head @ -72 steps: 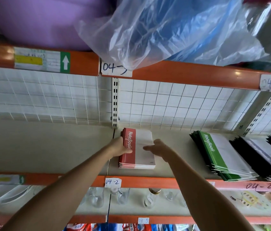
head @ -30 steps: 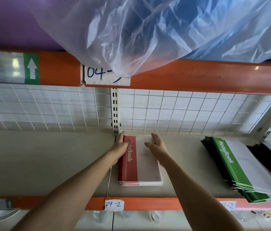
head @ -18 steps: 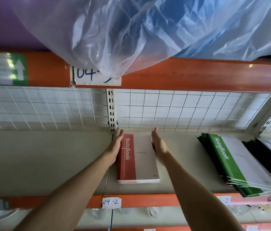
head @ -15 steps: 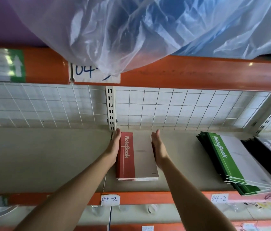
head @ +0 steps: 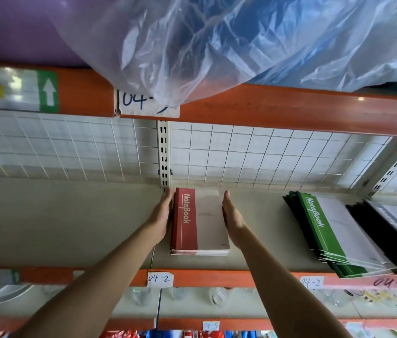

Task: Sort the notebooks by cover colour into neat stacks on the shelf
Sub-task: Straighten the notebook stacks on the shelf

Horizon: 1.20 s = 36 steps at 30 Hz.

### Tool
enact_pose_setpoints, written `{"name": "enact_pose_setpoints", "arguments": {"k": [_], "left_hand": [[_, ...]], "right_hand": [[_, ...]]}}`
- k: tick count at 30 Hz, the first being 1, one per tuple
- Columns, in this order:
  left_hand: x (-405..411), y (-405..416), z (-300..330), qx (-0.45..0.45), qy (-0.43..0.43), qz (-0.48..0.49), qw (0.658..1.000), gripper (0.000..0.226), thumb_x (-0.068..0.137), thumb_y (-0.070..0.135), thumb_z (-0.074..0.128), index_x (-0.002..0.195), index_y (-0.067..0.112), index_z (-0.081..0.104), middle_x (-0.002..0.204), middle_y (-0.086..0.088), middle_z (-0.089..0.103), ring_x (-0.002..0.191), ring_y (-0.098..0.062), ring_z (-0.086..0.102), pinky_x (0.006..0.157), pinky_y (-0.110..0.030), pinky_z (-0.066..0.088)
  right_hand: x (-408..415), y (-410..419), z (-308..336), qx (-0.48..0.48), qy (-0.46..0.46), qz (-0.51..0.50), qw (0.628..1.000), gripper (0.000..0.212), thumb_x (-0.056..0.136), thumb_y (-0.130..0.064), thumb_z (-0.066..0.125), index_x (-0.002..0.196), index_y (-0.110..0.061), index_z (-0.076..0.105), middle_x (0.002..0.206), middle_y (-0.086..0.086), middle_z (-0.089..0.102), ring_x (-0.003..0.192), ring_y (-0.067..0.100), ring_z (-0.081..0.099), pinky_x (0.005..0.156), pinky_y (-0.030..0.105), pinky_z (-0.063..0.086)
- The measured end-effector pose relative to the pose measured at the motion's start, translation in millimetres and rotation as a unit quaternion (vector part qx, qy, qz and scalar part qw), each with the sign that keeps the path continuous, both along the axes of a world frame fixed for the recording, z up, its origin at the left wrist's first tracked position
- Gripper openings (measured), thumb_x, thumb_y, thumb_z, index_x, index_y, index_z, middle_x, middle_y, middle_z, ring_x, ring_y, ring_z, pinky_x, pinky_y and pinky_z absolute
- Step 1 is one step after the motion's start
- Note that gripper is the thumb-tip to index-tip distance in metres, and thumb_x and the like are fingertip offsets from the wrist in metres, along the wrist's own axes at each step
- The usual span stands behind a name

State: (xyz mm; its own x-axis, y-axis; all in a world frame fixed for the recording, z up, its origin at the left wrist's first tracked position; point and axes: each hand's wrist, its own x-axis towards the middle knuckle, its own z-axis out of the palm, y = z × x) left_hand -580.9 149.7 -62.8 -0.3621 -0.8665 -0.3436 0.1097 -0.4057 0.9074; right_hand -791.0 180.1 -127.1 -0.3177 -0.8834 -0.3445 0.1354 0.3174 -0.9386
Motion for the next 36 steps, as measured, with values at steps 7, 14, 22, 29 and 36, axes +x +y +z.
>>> {"name": "enact_pose_setpoints", "arguments": {"k": [7, 14, 22, 29, 36], "left_hand": [[-3, 15, 4, -0.005, 0.008, -0.019, 1.0, 0.097, 0.065, 0.092, 0.047, 0.138, 0.029, 0.053, 0.126, -0.012, 0.065, 0.11, -0.029, 0.066, 0.091, -0.046, 0.054], [7, 41, 4, 0.005, -0.015, -0.024, 1.0, 0.066, 0.089, 0.073, 0.033, 0.133, 0.03, 0.055, 0.122, -0.006, 0.068, 0.109, -0.02, 0.067, 0.08, -0.035, 0.055], [10, 65, 17, -0.02, -0.043, 0.002, 0.999, 0.071, 0.082, 0.073, 0.05, 0.14, 0.033, 0.045, 0.132, -0.006, 0.062, 0.117, -0.025, 0.062, 0.104, -0.051, 0.046], [34, 88, 42, -0.141, -0.319, -0.183, 0.919, 0.097, 0.08, 0.016, 0.082, 0.155, 0.034, 0.023, 0.156, 0.001, 0.034, 0.137, -0.015, 0.037, 0.107, -0.028, 0.034], [31, 102, 37, -0.282, -0.493, -0.17, 0.805, 0.102, 0.063, -0.001, 0.087, 0.149, 0.027, 0.041, 0.144, -0.008, 0.053, 0.121, -0.021, 0.058, 0.097, -0.024, 0.049]], "right_hand": [[-5, 1, -9, -0.012, 0.01, 0.013, 1.0, 0.094, 0.068, -0.097, 0.039, 0.141, -0.038, 0.049, 0.147, -0.007, 0.05, 0.139, 0.019, 0.042, 0.118, 0.053, 0.025], [16, 37, 7, -0.019, 0.01, 0.008, 1.0, 0.091, 0.07, -0.097, 0.036, 0.134, -0.036, 0.057, 0.136, -0.015, 0.056, 0.133, 0.012, 0.045, 0.117, 0.043, 0.028], [32, 66, 41, -0.026, 0.018, 0.058, 0.998, 0.102, 0.067, -0.09, 0.052, 0.149, -0.03, 0.038, 0.156, -0.006, 0.033, 0.142, 0.015, 0.033, 0.121, 0.048, 0.023], [40, 110, 85, 0.014, 0.223, 0.171, 0.96, 0.099, 0.075, -0.023, 0.085, 0.153, -0.013, 0.025, 0.144, 0.011, 0.044, 0.127, 0.024, 0.046, 0.101, 0.027, 0.037], [55, 129, 100, 0.058, 0.489, 0.211, 0.845, 0.083, 0.069, -0.011, 0.086, 0.142, -0.017, 0.048, 0.128, 0.013, 0.063, 0.117, 0.03, 0.059, 0.097, 0.03, 0.049]]}}
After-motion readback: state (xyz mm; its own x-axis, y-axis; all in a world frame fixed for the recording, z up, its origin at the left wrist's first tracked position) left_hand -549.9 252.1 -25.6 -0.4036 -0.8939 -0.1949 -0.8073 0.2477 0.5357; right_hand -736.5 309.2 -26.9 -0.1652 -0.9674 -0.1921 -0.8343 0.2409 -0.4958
